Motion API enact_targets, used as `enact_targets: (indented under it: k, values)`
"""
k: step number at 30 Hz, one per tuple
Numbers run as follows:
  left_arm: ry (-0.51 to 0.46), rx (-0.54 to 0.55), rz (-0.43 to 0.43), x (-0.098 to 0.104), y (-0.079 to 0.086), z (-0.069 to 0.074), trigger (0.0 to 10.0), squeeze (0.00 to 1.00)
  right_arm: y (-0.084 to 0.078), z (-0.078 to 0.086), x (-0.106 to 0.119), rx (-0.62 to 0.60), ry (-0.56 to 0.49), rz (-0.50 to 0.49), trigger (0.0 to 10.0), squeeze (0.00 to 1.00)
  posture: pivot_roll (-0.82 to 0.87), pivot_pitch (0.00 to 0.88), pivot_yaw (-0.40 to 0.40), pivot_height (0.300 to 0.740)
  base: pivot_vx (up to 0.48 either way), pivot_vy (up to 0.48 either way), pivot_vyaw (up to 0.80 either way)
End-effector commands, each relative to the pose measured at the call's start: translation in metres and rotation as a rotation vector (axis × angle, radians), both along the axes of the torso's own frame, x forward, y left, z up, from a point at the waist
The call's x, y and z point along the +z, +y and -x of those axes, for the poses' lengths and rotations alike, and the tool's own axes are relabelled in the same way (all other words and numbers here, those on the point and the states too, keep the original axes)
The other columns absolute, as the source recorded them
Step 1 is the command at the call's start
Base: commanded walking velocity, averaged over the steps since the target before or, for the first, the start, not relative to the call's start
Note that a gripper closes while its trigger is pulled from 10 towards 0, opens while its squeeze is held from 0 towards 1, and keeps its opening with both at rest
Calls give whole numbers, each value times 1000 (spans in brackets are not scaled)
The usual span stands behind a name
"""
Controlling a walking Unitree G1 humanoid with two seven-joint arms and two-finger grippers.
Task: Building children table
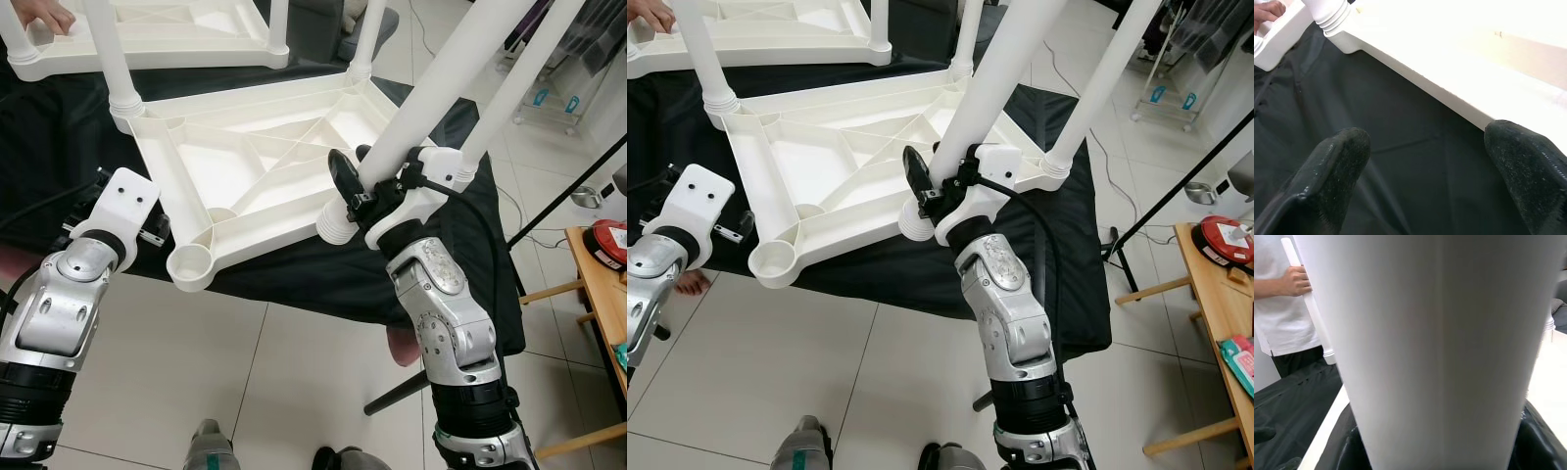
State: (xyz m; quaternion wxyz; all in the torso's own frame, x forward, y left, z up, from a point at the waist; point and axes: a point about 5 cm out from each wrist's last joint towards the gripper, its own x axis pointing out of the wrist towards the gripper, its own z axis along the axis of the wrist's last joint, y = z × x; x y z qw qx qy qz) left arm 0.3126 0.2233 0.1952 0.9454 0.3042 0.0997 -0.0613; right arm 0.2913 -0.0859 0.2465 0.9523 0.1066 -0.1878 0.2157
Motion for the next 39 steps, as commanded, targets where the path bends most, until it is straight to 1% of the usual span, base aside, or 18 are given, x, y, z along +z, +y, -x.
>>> enact_targets:
  k: [1, 8, 10, 11, 13, 14, 16, 18, 19, 20, 21, 22, 23, 26, 28, 33, 35, 39]
  values:
    - [93, -47, -8, -16, -7, 4, 10000, 0, -5, 1, 5, -22, -29, -13, 10000, 0, 207, 135, -67, 740, 0, 0, 0]
    - [107, -152, 45, -16, -37, 3, 10000, 0, -5, 1, 5, -27, -28, -14, 10000, 0, 202, 134, -67, 740, 0, 0, 0]
    - [102, -236, 94, -13, -62, 2, 10000, 0, -6, -1, 1, -36, -13, -17, 10000, 0, 202, 131, -68, 740, 0, 0, 0]
    - [102, -236, 94, -13, -62, 2, 10000, 0, -6, -1, 1, -36, -13, -17, 10000, 0, 202, 131, -68, 740, 0, 0, 0]
    - [93, -326, 157, -8, -92, -1, 10000, 0, -8, -2, -3, -54, 5, -21, 10000, 0, 200, 131, -67, 740, 0, 0, 0]
    - [93, -326, 157, -8, -92, -1, 10000, 0, -8, -2, -3, -54, 5, -21, 10000, 0, 200, 131, -67, 740, 0, 0, 0]
    - [84, -374, 185, -5, -111, -5, 10000, 0, -9, -3, -5, -67, 13, -26, 10000, 0, 200, 131, -67, 740, 0, 0, 0]
    - [84, -374, 185, -5, -111, -5, 10000, 0, -9, -3, -5, -67, 13, -26, 10000, 0, 200, 131, -67, 740, 0, 0, 0]
    - [77, -399, 193, -4, -122, -8, 10000, 0, -10, -4, -6, -73, 16, -28, 10000, 0, 200, 131, -67, 740, 0, 0, 0]
    - [77, -399, 193, -4, -122, -8, 10000, 0, -10, -4, -6, -73, 16, -28, 10000, 0, 200, 131, -67, 740, 0, 0, 0]
    - [73, -424, 204, -2, -134, -11, 10000, 0, -10, -4, -6, -78, 17, -29, 10000, 0, 200, 131, -67, 740, 0, 0, 0]
    - [73, -424, 204, -2, -134, -11, 10000, 0, -10, -4, -6, -78, 17, -29, 10000, 0, 200, 131, -67, 740, 0, 0, 0]
    - [68, -446, 221, 0, -147, -14, 10000, 0, -11, -4, -6, -84, 18, -31, 10000, 0, 200, 131, -67, 740, 0, 0, 0]
    - [65, -459, 231, 1, -156, -16, 10000, 0, -11, -4, -6, -88, 18, -32, 10000, 0, 200, 131, -67, 740, 0, 0, 0]
    - [45, -483, 270, 6, -173, -20, 10000, 0, -14, -5, -6, -105, 18, -33, 10000, 0, 171, 119, -56, 740, 0, 0, 0]
    - [5, -470, 249, 7, -172, -22, 10000, 0, -18, -5, -7, -125, 18, -30, 10000, 0, 167, 118, -54, 740, 0, 0, 0]
    - [-37, -459, 287, 9, -154, -18, 10000, 0, -25, -3, -11, -159, 30, -32, 10000, 0, 165, 113, -54, 740, 0, 0, 0]
    - [-53, -469, 315, 11, -147, -15, 10000, 0, -28, -3, -13, -172, 37, -36, 10000, 0, 167, 107, -58, 740, 0, 0, 0]
